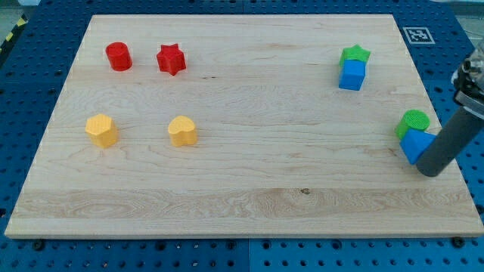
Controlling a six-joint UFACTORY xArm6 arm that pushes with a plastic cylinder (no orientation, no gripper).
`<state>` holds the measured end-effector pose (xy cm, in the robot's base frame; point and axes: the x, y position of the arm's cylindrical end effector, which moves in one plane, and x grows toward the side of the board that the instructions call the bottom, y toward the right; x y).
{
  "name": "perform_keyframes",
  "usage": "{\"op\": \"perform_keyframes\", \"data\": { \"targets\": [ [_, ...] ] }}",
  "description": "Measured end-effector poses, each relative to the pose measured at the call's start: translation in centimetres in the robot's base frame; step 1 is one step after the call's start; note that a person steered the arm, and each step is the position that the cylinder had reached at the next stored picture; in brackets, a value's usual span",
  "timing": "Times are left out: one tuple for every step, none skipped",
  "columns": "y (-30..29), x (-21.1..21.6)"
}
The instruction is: Push the yellow heart slightly towards the top of the board
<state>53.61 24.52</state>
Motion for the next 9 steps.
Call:
{"op": "perform_keyframes", "data": {
  "targets": [
    [-0.2,-0.3],
    [-1.2,1.4],
    [-7.4,-0.4],
    [-14.9,-4.0],
    [-23.3,-8.7],
    [-31.2,-11.2],
    [-37.2,-9.4],
    [-40.7,-4.8],
    [-36.9,-2.8]
  ]
}}
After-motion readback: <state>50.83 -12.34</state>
